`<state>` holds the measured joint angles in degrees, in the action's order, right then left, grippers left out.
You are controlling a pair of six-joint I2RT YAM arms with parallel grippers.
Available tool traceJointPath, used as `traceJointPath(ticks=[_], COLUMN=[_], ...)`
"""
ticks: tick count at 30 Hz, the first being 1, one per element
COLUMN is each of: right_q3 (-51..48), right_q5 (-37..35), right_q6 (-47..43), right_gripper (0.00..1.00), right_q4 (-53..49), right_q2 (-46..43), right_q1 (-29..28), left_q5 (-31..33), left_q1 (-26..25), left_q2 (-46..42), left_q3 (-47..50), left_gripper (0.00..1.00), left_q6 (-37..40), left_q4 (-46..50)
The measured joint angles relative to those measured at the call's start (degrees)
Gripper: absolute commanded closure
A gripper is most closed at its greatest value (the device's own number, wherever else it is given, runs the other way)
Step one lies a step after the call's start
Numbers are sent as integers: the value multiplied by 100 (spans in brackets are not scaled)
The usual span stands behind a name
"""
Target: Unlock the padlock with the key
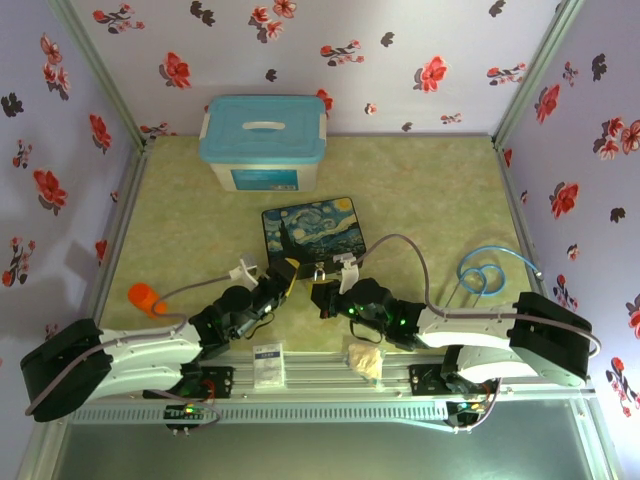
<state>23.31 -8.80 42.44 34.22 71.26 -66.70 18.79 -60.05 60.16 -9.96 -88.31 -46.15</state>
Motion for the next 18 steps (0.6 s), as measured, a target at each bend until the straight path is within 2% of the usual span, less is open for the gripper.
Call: traceJointPath(ticks=[2, 5, 11, 18], right_q3=[0, 2, 136, 356], right_q5=[0, 2, 136, 286], right_q6=[0, -2, -2, -2], right_gripper=[100, 100, 100, 100], right_q4=[24, 31, 149, 291], right_q2=[0, 0, 227, 599], right_q1=[0, -2, -2, -2], left_q5=[-42, -192, -496, -601], left_q1=[9, 7, 7, -70], left_q2=[26, 173, 643, 1261], left_q3=[0, -26, -199, -201], left_gripper=[17, 12, 7, 6], left_q6=[-42, -90, -251, -590], left_q4=[2, -13, -352, -1117])
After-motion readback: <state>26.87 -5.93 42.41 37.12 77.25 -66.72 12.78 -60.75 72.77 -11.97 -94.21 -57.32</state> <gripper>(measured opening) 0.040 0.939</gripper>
